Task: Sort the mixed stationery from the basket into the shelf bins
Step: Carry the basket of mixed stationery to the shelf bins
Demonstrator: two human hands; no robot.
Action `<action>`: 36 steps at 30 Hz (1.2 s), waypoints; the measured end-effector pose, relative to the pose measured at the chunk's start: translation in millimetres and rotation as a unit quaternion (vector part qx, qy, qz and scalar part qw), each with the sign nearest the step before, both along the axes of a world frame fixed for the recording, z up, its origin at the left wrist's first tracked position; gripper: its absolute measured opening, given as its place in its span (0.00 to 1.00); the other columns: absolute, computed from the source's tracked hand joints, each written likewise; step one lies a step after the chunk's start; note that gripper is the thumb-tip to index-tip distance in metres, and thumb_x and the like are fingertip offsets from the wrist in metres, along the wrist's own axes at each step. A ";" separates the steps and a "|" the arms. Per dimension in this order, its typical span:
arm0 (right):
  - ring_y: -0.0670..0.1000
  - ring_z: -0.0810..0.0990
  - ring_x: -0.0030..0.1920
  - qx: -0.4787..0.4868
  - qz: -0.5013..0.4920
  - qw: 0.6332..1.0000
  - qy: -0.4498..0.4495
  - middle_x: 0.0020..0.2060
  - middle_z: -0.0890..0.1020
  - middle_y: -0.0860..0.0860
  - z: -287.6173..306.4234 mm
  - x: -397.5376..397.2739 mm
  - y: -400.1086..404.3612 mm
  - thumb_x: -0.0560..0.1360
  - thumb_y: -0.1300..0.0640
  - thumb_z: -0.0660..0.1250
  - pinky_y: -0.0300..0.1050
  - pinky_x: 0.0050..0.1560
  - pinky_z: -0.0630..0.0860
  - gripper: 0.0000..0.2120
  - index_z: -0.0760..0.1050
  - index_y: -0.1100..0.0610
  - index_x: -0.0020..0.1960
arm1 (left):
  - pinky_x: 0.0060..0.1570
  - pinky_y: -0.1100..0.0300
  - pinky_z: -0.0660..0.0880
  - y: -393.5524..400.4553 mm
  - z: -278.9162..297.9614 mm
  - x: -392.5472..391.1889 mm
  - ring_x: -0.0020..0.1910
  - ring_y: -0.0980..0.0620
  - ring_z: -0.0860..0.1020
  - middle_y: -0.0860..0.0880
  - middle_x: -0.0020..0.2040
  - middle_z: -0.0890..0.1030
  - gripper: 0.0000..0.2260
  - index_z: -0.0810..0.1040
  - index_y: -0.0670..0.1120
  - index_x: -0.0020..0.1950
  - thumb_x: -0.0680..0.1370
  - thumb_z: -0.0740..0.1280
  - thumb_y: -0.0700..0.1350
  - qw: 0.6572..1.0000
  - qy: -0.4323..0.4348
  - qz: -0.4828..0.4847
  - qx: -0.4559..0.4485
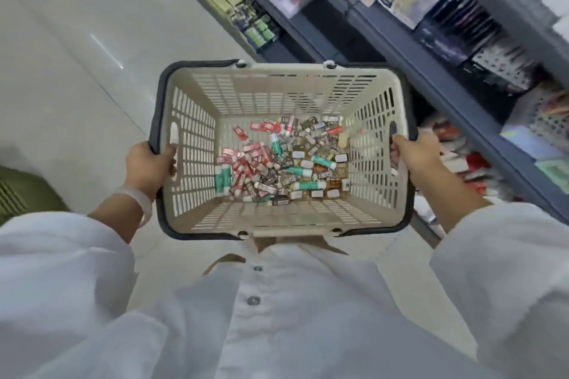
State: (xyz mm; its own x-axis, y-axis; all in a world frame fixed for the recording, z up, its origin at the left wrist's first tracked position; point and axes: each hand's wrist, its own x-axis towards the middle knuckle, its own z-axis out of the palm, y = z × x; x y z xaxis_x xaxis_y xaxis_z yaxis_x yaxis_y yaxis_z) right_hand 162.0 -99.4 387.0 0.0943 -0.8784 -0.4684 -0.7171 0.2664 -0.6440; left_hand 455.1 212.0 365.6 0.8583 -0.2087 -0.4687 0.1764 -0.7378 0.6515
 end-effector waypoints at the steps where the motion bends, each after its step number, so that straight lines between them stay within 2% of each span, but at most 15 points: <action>1: 0.49 0.72 0.27 -0.004 0.016 1.000 0.006 0.31 0.74 0.55 0.1 29.7 -3.6 0.75 0.63 0.62 0.46 0.33 0.72 0.02 0.72 0.62 0.45 | 0.29 0.60 0.69 4.7 -0.1 21.2 0.27 0.51 0.73 0.47 0.29 0.76 0.10 0.75 0.41 0.39 0.76 0.65 0.46 1.000 -0.002 0.009 0.002; 4: 0.49 0.72 0.29 -0.001 0.046 0.999 -0.004 0.31 0.75 0.54 -5.0 122.4 -18.4 0.74 0.63 0.63 0.47 0.39 0.74 0.03 0.74 0.62 0.45 | 0.29 0.60 0.69 14.5 -3.9 87.4 0.27 0.50 0.74 0.47 0.29 0.77 0.11 0.74 0.42 0.37 0.76 0.65 0.48 0.999 0.003 0.051 0.003; 6: 0.49 0.73 0.29 0.005 0.062 0.998 -0.011 0.33 0.76 0.55 -12.5 189.9 -29.8 0.73 0.63 0.63 0.48 0.40 0.76 0.02 0.74 0.61 0.44 | 0.29 0.60 0.70 15.8 -7.1 135.4 0.28 0.50 0.75 0.46 0.30 0.77 0.11 0.73 0.44 0.36 0.76 0.65 0.48 0.996 0.007 0.090 0.000; 8: 0.49 0.74 0.29 0.009 0.082 0.997 -0.013 0.33 0.77 0.55 -20.4 261.6 -41.0 0.73 0.63 0.63 0.48 0.40 0.76 0.05 0.73 0.59 0.39 | 0.30 0.60 0.71 15.8 -10.9 187.3 0.28 0.49 0.76 0.46 0.30 0.78 0.11 0.73 0.45 0.35 0.76 0.66 0.48 0.992 0.008 0.122 0.004; 12: 0.51 0.73 0.28 0.030 0.122 0.992 -0.003 0.29 0.76 0.54 -26.3 408.4 -60.9 0.73 0.63 0.63 0.50 0.39 0.77 0.09 0.71 0.56 0.35 | 0.39 0.54 0.76 13.8 -8.2 297.1 0.31 0.45 0.76 0.45 0.32 0.77 0.09 0.75 0.43 0.39 0.76 0.66 0.47 0.983 0.026 0.182 0.004; 14: 0.50 0.72 0.27 0.043 0.150 0.988 -0.006 0.29 0.75 0.54 -21.6 481.4 -68.5 0.74 0.64 0.62 0.49 0.35 0.76 0.08 0.72 0.58 0.36 | 0.41 0.52 0.76 14.4 0.9 348.7 0.32 0.44 0.76 0.45 0.33 0.77 0.08 0.75 0.42 0.44 0.76 0.65 0.47 0.977 0.030 0.209 0.002; 17: 0.49 0.71 0.27 0.054 0.192 0.980 -0.019 0.30 0.75 0.53 -12.3 593.2 -79.8 0.75 0.65 0.62 0.42 0.31 0.73 0.03 0.74 0.62 0.46 | 0.37 0.55 0.76 16.2 12.6 425.6 0.31 0.47 0.77 0.45 0.33 0.78 0.08 0.75 0.42 0.46 0.76 0.66 0.47 0.969 0.020 0.245 0.006; 20: 0.48 0.71 0.27 0.046 0.232 0.971 -0.028 0.30 0.75 0.53 -7.5 705.2 -89.7 0.75 0.65 0.62 0.39 0.28 0.73 0.04 0.74 0.62 0.48 | 0.33 0.57 0.73 17.4 13.8 507.9 0.30 0.49 0.76 0.46 0.32 0.78 0.08 0.75 0.42 0.43 0.76 0.66 0.47 0.965 0.006 0.263 0.013; 24: 0.49 0.71 0.27 0.023 0.271 0.962 -0.034 0.29 0.74 0.53 -11.4 852.7 -96.5 0.75 0.64 0.62 0.41 0.30 0.73 0.05 0.74 0.62 0.50 | 0.33 0.60 0.73 15.1 3.0 628.4 0.28 0.52 0.77 0.47 0.31 0.78 0.10 0.74 0.45 0.37 0.76 0.66 0.47 0.958 -0.004 0.286 0.003; 27: 0.47 0.71 0.25 0.022 0.270 0.962 -0.037 0.29 0.73 0.53 -10.2 955.0 -99.4 0.76 0.65 0.61 0.38 0.27 0.72 0.05 0.72 0.63 0.52 | 0.30 0.63 0.71 8.7 1.2 723.4 0.22 0.58 0.76 0.48 0.30 0.78 0.09 0.74 0.44 0.38 0.76 0.65 0.46 0.957 0.000 0.289 0.003; 30: 0.46 0.72 0.22 0.027 0.265 0.963 -0.041 0.29 0.73 0.53 -0.4 1047.9 -106.3 0.76 0.66 0.61 0.39 0.28 0.73 0.06 0.73 0.62 0.51 | 0.28 0.64 0.74 0.6 8.7 816.7 0.21 0.59 0.76 0.47 0.31 0.78 0.08 0.75 0.41 0.42 0.76 0.66 0.46 0.955 0.004 0.296 0.003; 33: 0.51 0.72 0.28 0.018 0.260 0.965 -0.034 0.29 0.75 0.54 8.4 1134.6 -118.4 0.74 0.65 0.62 0.49 0.38 0.75 0.04 0.75 0.62 0.46 | 0.33 0.58 0.76 -11.2 19.3 911.6 0.21 0.58 0.76 0.47 0.30 0.78 0.09 0.75 0.43 0.39 0.76 0.66 0.46 0.956 -0.005 0.294 -0.002; 36: 0.50 0.73 0.28 0.018 0.249 0.967 -0.049 0.30 0.76 0.53 6.6 1220.3 -134.3 0.74 0.65 0.63 0.46 0.36 0.76 0.03 0.74 0.61 0.46 | 0.39 0.54 0.77 -26.8 21.3 1005.6 0.26 0.52 0.77 0.47 0.30 0.78 0.10 0.73 0.45 0.36 0.76 0.66 0.46 0.958 -0.009 0.287 -0.017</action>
State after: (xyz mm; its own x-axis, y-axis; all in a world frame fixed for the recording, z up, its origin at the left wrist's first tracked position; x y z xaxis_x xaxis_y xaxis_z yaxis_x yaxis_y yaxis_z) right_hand 1382.3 -233.7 393.6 0.5464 -0.6963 -0.4654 -0.6982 -0.0718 -0.7123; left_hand 1460.7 185.2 386.9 0.8437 0.2858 -0.4543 0.5357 -0.5013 0.6794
